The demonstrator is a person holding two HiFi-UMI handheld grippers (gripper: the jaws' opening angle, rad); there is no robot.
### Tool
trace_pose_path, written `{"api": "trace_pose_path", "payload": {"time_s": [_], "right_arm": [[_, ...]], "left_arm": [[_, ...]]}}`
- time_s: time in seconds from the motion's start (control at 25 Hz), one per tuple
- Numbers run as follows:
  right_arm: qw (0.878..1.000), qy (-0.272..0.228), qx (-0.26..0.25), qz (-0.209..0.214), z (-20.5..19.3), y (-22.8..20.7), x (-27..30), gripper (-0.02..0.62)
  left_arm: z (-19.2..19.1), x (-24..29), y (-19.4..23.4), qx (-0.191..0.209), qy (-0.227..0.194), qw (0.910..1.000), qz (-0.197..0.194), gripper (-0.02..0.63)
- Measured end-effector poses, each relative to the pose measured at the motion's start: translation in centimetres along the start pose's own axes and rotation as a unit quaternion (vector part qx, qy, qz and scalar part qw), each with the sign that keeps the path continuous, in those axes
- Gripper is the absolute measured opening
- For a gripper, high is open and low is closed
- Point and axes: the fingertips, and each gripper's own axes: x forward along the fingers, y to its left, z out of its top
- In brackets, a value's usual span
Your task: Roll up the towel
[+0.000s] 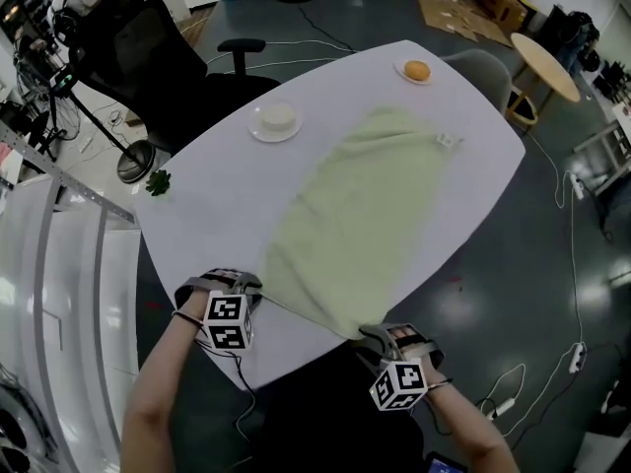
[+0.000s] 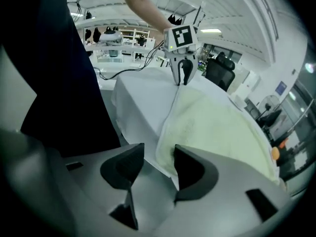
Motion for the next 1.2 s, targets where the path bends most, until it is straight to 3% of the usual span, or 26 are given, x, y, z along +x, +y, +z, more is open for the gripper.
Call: {"api": "trace_pose_path", "payload": {"time_s": [0.16, 0.36, 0.84, 1.2], "right_arm": [[0.998, 0.013, -0.021, -0.06, -0.2, -1.0, 0.1, 0.117], [0.998, -0.002, 0.003, -0.061, 0.3, -1.4, -0.8, 0.048], [0.991, -0.056, 0.114, -0.053, 4.0, -4.9, -5.6, 0.034], [0.991, -0.044, 0.123, -0.027, 5.2, -3.1, -5.5, 0.032]], "left_arm": [[0.1, -0.1, -0.4, -0.017, -0.005, 0.9998, 0.01, 0.052], [0.0, -0.2, 0.2, -0.014, 0.004, 0.9994, 0.03, 0.031], [-0.6, -4.0, 2.1, -0.008, 0.006, 0.9977, 0.067, 0.029], [-2.0, -4.8, -0.3, -0.012, 0.002, 0.9986, 0.052, 0.029]]}}
